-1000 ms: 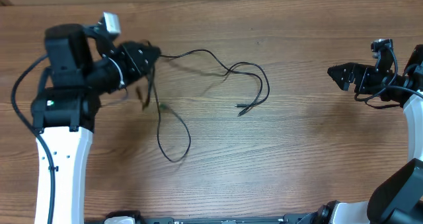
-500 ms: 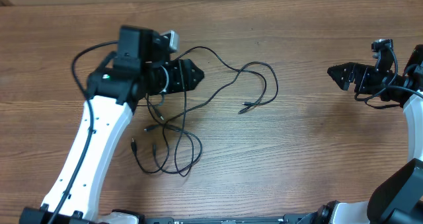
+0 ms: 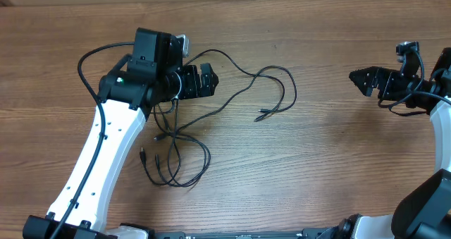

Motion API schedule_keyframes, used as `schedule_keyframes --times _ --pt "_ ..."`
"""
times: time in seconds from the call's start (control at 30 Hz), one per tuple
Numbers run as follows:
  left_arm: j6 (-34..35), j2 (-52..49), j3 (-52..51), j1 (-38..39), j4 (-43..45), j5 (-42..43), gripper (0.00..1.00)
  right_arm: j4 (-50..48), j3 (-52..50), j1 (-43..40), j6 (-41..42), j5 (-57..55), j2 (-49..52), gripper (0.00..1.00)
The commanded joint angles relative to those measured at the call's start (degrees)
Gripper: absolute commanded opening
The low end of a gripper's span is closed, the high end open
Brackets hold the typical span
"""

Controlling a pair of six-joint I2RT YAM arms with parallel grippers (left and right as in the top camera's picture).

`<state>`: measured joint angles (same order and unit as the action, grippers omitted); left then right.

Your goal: Untangle cables

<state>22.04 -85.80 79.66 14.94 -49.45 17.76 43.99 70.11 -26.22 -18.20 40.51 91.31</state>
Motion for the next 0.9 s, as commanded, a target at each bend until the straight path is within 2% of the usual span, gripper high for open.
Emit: schedule_keyframes --times 0.0,0.13,0.17,0.2,0.27,0.3,0.63,0.87 --pt "-1.09 0.83 0.98 1.62 0.0 -3.41 1.0 -0.35 -0.39 -0.11 -0.02 0.74 0.13 1.0" --pt "-2.14 1.42 0.98 3.52 1.92 -3.78 1.0 -0.35 -0.39 -0.11 0.17 0.76 0.13 1.0" --pt "-2.86 1.51 0.98 4.04 2.6 -3.78 0.93 -0.35 -0.39 -0.11 0.17 0.76 0.13 1.0" --pt "-3.93 1.66 0.98 4.63 3.39 -3.76 0.76 -0.35 -0.42 -0.11 0.17 0.76 0.13 1.0" --pt "-4.26 1.99 0.98 5.44 4.61 -3.78 0.2 -0.35 -0.39 -0.09 0.17 0.74 0.13 1.0" --pt "-3.91 2.21 1.01 5.73 5.11 -3.72 0.04 -0.35 -0.39 -0.11 0.17 0.76 0.13 1.0" --pt "-2.32 3.82 5.22 6.21 6.14 -0.72 0.04 -0.33 -0.42 -0.09 0.17 0.76 0.13 1.0" --pt "-2.32 5.7 21.46 6.54 4.35 0.28 0.04 -0.33 -0.39 -0.11 0.37 0.76 0.13 1.0"
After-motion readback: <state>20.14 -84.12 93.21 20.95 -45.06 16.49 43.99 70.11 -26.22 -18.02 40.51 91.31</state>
